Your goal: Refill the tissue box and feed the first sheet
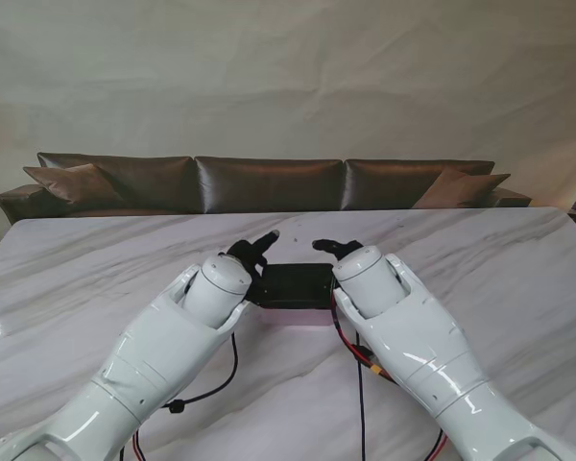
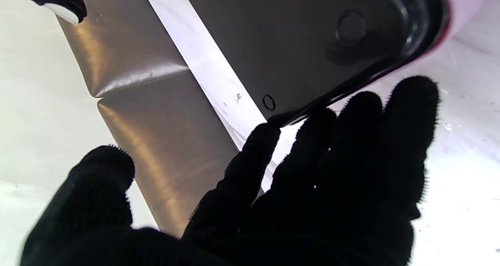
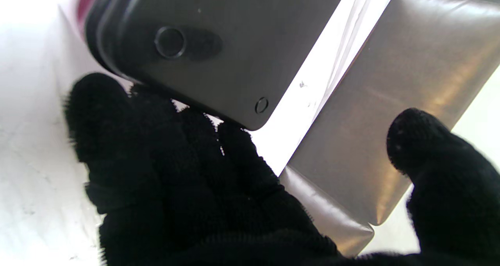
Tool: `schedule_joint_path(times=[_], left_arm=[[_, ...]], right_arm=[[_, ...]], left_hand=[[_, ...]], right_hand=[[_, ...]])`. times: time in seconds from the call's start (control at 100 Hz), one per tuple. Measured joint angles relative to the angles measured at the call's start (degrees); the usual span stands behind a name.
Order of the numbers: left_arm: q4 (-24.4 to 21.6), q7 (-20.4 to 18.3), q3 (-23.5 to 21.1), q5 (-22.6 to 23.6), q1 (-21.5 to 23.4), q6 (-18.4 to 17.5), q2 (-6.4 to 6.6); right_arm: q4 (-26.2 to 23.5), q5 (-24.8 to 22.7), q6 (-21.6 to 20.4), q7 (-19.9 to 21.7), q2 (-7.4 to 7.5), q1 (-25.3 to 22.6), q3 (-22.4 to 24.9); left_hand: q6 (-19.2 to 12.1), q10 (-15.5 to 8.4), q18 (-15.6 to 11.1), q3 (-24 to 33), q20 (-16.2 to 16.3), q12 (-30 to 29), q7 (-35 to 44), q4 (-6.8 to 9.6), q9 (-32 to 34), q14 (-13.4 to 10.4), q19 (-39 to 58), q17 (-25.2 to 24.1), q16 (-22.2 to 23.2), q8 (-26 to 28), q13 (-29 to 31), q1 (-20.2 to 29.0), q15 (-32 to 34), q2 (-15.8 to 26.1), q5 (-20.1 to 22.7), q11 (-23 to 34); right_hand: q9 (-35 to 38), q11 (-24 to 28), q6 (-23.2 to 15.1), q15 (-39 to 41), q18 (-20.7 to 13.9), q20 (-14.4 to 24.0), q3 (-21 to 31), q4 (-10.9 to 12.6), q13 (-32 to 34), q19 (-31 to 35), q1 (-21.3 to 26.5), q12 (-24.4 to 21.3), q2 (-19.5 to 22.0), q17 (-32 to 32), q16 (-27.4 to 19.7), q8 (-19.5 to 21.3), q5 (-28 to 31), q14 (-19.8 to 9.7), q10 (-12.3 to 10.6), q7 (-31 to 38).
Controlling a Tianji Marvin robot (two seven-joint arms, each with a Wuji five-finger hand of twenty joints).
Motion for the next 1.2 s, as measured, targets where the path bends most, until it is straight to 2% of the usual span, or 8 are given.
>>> schedule_joint_path(times=[0.38, 0.56, 0.98, 1.2], left_arm=[[1.0, 0.1, -0.1, 0.3, -0.1, -0.5, -0.2], [1.5, 0.2, -0.4, 1.0, 0.0, -0.5, -0.31], [1.5, 0.4, -1.0, 1.8, 0.6, -0.5, -0.31], [0.5, 0.5, -1.5, 2.5, 1.4, -0.4, -0.17]], right_arm=[[0.4, -0.1, -0.1, 0.0, -0.15, 0.2, -0.1], [0.8, -0.3, -0.1, 0.3, -0.21, 0.3, -0.1], [1.1, -1.4, 0.3, 1.2, -0.19, 0.1, 0.0], [1.3, -2.0, 0.5, 1.5, -0.1, 0.0, 0.0]], left_hand=[[-0.7, -0.4, -0.1, 0.0, 0.0, 0.5, 0.7, 0.0, 0.0, -0.1, 0.0, 0.0, 0.0, 0.0, 0.0, 0.0, 0.0, 0.0, 0.0, 1.2], [-2.8, -2.7, -0.3, 0.0, 0.0, 1.4, 1.3, 0.0, 0.1, -0.3, 0.0, 0.0, 0.0, 0.0, 0.0, 0.0, 0.0, 0.0, 0.0, 2.1], [-2.8, -6.3, -0.4, 0.0, 0.0, 1.4, 2.7, 0.0, 0.3, -0.3, 0.0, 0.0, 0.0, 0.2, 0.0, 0.0, 0.0, 0.0, 0.1, 2.2], [-2.8, -6.5, -0.4, 0.0, 0.0, 1.4, 3.2, 0.0, 0.3, -0.4, 0.0, 0.0, 0.0, 0.2, 0.0, 0.0, 0.1, 0.0, 0.1, 2.2]], right_hand=[[0.0, 0.0, 0.0, 0.0, -0.8, 0.0, -0.1, 0.0, 0.1, 0.0, 0.0, 0.0, 0.0, 0.0, 0.0, 0.6, 0.0, -0.9, -0.3, 0.9], [0.0, 0.0, -0.6, 0.0, -1.8, 0.0, -0.1, 0.0, 0.2, 0.0, 0.0, 0.0, 0.0, 0.0, 0.0, 1.1, 0.0, -2.0, -0.7, 1.6], [0.0, 0.0, -2.9, 0.1, -2.1, 0.0, -0.1, 0.0, 0.5, 0.0, 0.0, 0.0, 0.0, 0.0, 0.0, 0.7, 0.2, -2.4, -1.2, 2.2], [0.0, 0.0, -3.7, 0.1, -2.1, 0.0, -0.1, 0.0, 0.5, 0.0, 0.0, 0.0, 0.0, 0.0, 0.0, 0.7, 0.7, -2.4, -1.3, 2.2]])
